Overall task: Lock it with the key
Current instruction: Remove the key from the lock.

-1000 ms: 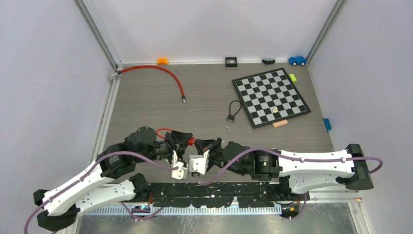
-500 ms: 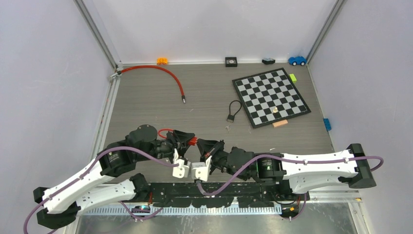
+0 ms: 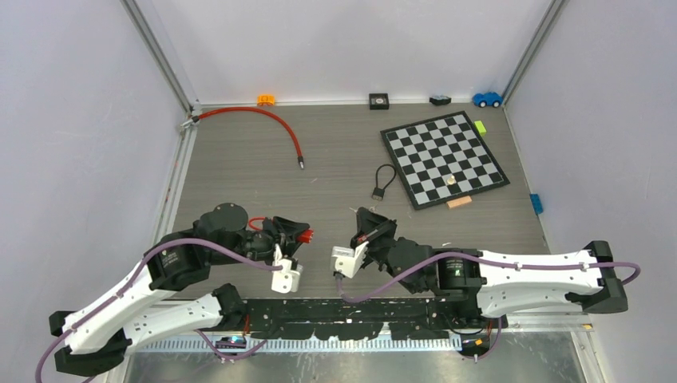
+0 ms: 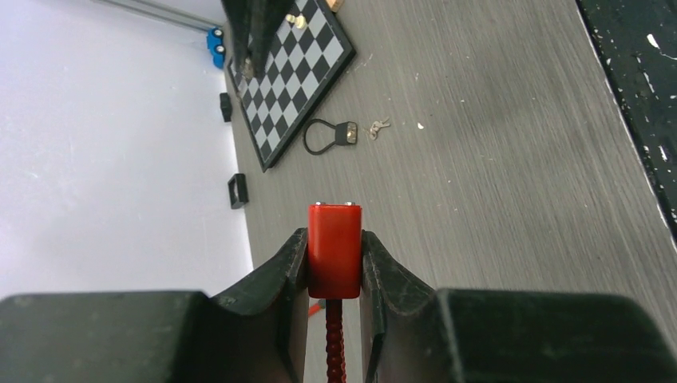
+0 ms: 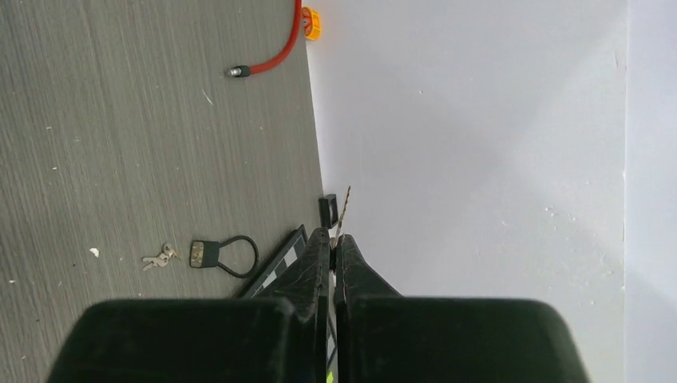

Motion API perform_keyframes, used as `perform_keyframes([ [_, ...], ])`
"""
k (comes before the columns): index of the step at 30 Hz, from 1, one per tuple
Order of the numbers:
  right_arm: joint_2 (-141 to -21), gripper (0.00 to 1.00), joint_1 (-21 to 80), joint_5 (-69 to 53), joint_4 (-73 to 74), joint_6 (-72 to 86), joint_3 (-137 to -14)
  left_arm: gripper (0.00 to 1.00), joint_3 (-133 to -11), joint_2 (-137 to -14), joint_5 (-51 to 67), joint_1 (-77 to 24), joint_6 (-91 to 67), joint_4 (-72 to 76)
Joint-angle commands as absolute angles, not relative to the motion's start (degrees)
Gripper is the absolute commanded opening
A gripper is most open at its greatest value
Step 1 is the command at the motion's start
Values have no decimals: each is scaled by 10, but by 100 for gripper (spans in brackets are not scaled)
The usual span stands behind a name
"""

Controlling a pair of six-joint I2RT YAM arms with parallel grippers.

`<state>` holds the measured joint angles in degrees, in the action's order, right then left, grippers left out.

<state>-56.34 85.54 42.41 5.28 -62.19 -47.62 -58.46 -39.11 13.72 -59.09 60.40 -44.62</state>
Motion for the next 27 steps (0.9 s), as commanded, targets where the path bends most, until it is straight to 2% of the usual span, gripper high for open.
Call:
perform_keyframes([
  [1, -521, 1, 858, 427, 52, -581, -478, 0, -604, -392, 151, -591, 593, -454],
  [4, -485, 1, 851, 355, 60, -474, -484, 0, -595, -391, 144, -590, 590, -443],
  [8, -460, 1, 775, 211, 112, -267, -498, 0, -584, -398, 122, -590, 534, -402],
  [11, -478, 1, 733, 202, 127, -132, -503, 0, -585, -412, 82, -591, 441, -361],
  [16, -540, 1, 650, 226, 135, 88, -511, 0, -556, -431, -62, -590, 234, -229],
  [19, -591, 1, 585, 204, 135, 181, -518, 0, -554, -469, -111, -586, 138, -218],
  [24, -690, 2, 463, 94, 64, 346, -510, 0, -549, -530, -110, -544, -10, -210],
  [27, -760, 8, 436, 68, -34, 372, -498, 0, -533, -550, -103, -501, -66, -191],
])
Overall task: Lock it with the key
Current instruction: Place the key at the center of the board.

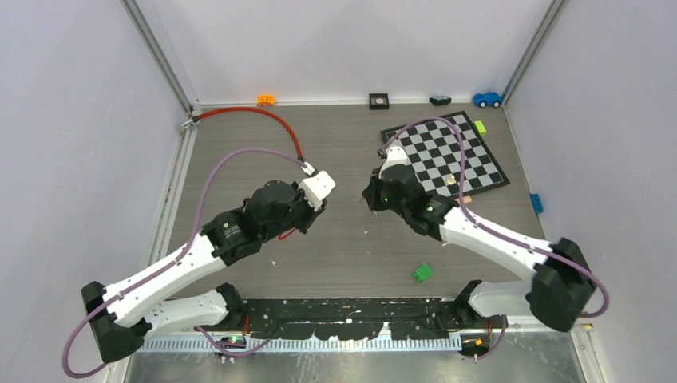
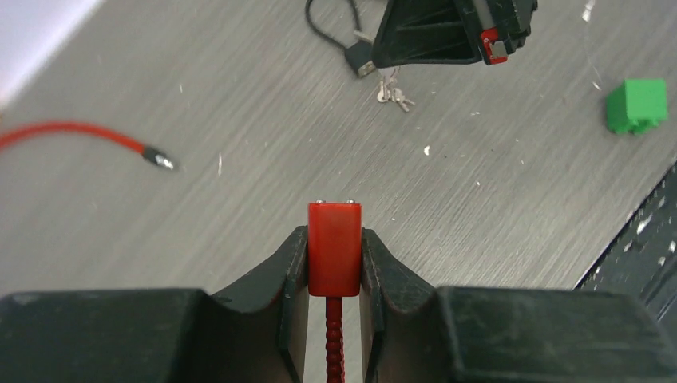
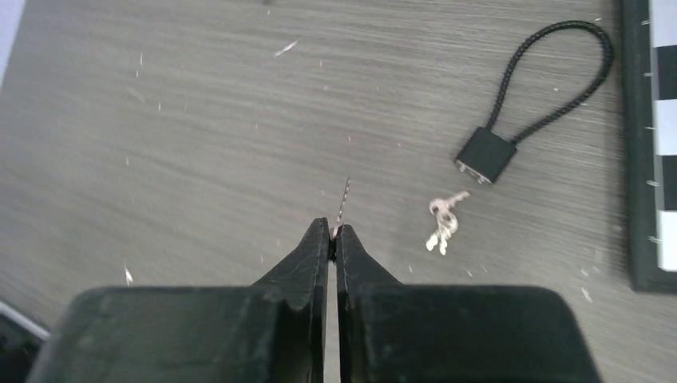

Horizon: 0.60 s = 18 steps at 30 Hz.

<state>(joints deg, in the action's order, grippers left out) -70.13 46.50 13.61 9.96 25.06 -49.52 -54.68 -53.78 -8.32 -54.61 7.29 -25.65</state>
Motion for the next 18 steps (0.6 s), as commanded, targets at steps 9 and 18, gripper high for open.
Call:
perform_keyframes([
  [9, -851, 85, 416, 97, 31, 332, -584, 3, -486, -559, -63, -437, -122, -162],
  [18, -624, 86, 416, 151, 157, 315, -478, 20, -506, -667, 19, -404, -183, -103],
])
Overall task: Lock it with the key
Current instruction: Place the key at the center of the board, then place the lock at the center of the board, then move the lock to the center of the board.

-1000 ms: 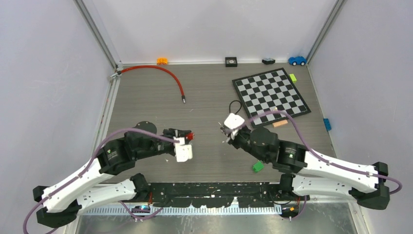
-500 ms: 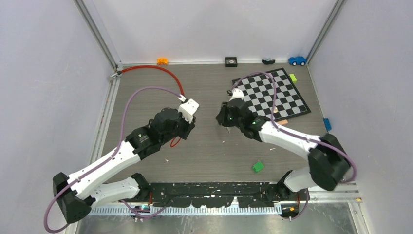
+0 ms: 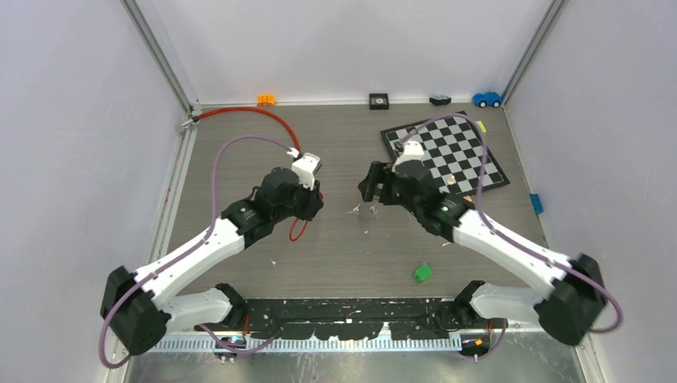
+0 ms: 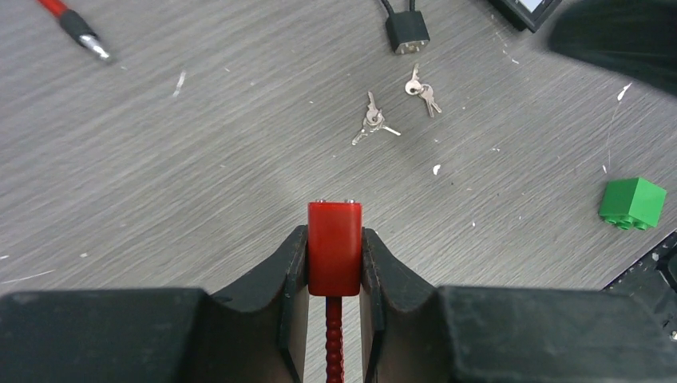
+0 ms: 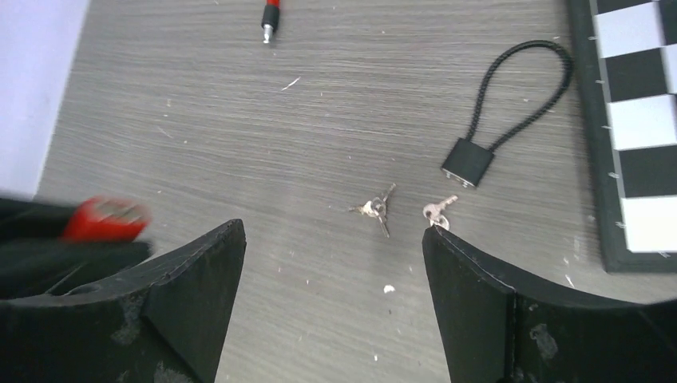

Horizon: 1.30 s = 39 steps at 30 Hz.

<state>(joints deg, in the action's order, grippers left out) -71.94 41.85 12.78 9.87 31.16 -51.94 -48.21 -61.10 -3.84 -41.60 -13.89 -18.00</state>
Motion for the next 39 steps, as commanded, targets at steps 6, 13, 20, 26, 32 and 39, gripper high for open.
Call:
perform_keyframes([
  [6, -447, 86, 417, 166, 213, 361, -382, 29, -540, -816, 25, -392, -213, 10],
  [13, -315, 87, 417, 178, 271, 364, -333, 100, -679, -923, 5, -342, -228, -57],
  [20, -353, 90, 417, 209, 354, 392, -349, 100, -693, -897, -10, -216, -271, -104],
  [26, -427, 96, 417, 181, 360, 424, -367, 96, -736, -975, -59, -181, -298, -125],
  [32, -443, 97, 417, 215, 408, 482, -377, 96, -860, -1107, -120, -178, -310, -179],
  [39, -399, 97, 417, 248, 464, 516, -381, 80, -953, -1216, -142, -177, -332, -212],
])
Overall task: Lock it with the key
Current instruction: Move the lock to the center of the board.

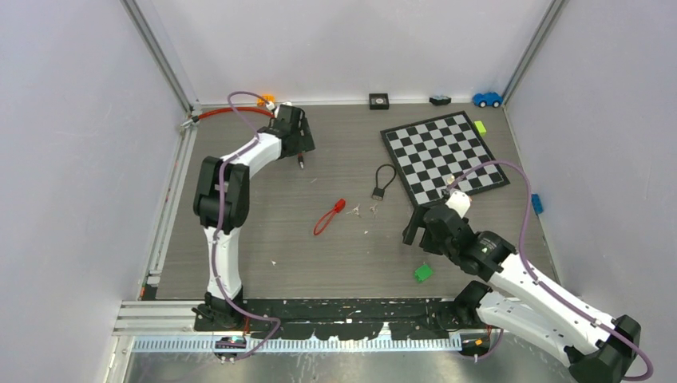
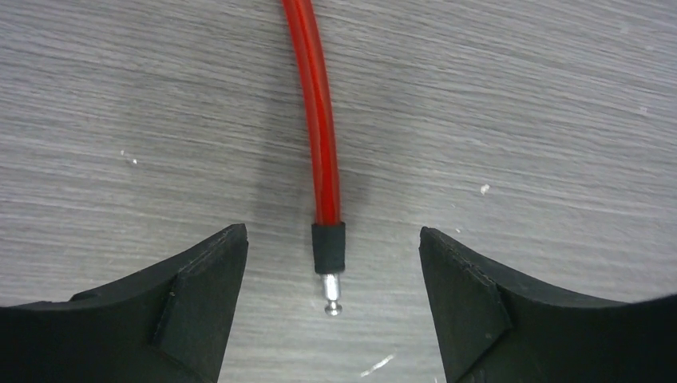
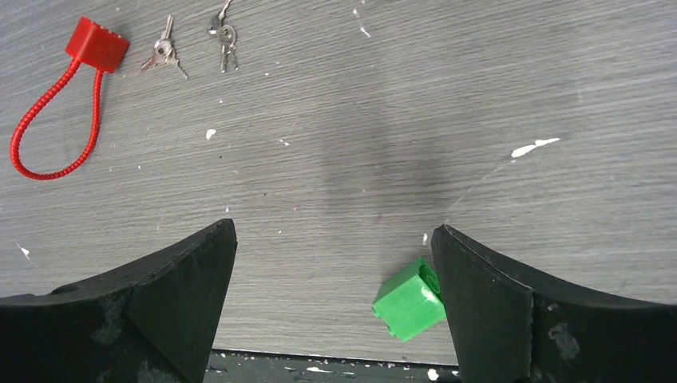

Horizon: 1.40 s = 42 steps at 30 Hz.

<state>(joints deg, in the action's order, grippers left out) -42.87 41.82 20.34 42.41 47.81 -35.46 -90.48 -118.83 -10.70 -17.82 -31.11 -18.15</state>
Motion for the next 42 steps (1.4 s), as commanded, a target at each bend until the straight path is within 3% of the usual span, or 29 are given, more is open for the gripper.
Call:
perform_keyframes([
  [1, -394, 97, 416, 254, 472, 516, -382, 77, -964, -1227, -144, -177, -333, -219],
  [7, -369, 96, 416, 248, 498, 517, -383, 50, -1022, -1281, -161, -177, -340, -253],
  [14, -343, 95, 417, 239, 501, 528, -382, 35, -1053, -1311, -191, -183, -326, -285],
  [17, -327, 95, 417, 230, 490, 517, -377, 21, -1069, -1325, -182, -187, -304, -298],
  [20, -313, 95, 416, 228, 485, 513, -375, 0, -1054, -1318, -165, -189, -295, -287],
  [25, -290, 94, 417, 232, 486, 511, -373, 0, -967, -1250, -138, -189, -290, -242],
  [32, -248, 94, 416, 256, 469, 526, -347, 0, -786, -1033, -120, -212, -301, -194],
  [42, -301, 94, 417, 262, 453, 523, -347, 0, -607, -814, -211, -488, -338, -255],
])
